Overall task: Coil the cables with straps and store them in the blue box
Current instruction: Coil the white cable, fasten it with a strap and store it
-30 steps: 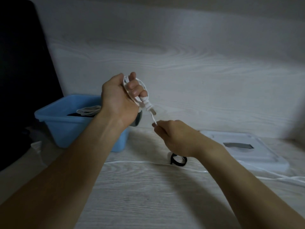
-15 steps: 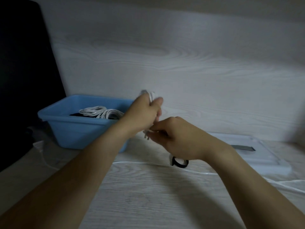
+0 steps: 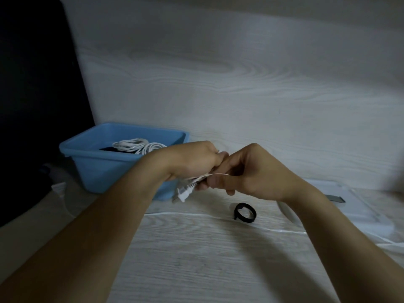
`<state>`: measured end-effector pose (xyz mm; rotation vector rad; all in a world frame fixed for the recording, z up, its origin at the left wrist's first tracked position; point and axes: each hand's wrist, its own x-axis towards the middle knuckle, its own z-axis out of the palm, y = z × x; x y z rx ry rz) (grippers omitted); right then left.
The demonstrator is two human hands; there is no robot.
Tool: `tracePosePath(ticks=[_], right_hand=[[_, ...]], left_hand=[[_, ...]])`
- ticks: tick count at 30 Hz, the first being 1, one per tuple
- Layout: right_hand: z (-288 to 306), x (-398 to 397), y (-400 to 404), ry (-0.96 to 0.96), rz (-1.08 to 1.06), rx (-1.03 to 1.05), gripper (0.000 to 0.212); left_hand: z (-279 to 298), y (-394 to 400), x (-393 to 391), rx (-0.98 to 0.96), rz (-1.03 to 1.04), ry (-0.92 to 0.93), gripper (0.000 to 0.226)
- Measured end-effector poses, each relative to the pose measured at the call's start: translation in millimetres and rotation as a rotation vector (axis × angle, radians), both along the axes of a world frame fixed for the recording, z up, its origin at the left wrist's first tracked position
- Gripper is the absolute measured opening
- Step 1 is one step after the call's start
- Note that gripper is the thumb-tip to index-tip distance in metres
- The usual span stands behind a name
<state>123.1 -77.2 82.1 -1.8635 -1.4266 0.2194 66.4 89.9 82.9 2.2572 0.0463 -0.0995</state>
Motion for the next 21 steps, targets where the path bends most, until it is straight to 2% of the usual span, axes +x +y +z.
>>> tracePosePath(ticks=[3, 5, 9, 12, 15, 18, 21], right_hand=[[2.2, 3.8, -3.2, 0.041, -0.082, -0.017, 0.015], [3.9, 11.1, -8.6, 0.109, -0.108, -0.028, 0.023], [6.5, 21.2, -19.1, 0.205, -0.080, 0.004, 0.032], [6.4, 25.2, -21.9, 0.208, -0.096, 0.050, 0.029], [5.8, 27.9, -21.8, 0.193, -0.139, 0.084, 0.032], [4.3, 32.5, -21.9, 0.175, -0.215, 0.124, 0.033], [0.6, 39.4, -21.6, 0.101, -0.322, 0.116, 0.027]], left_hand=[[5.4, -4.8, -4.9, 0.073, -0.002, 0.116, 0.039], [8.3, -5.0, -9.3, 0.027, -0.025, 0.225, 0.034], [8.9, 6.7, -10.6, -0.249, -0.128, 0.336, 0.040], [6.8, 22.0, -9.9, -0.583, -0.268, 0.371, 0.040], [8.0, 31.6, -11.2, -0.851, -0.312, 0.268, 0.034], [14.8, 28.4, -11.4, -1.064, -0.275, 0.010, 0.039], [22.3, 28.0, -8.7, -1.263, -0.148, -0.244, 0.038]])
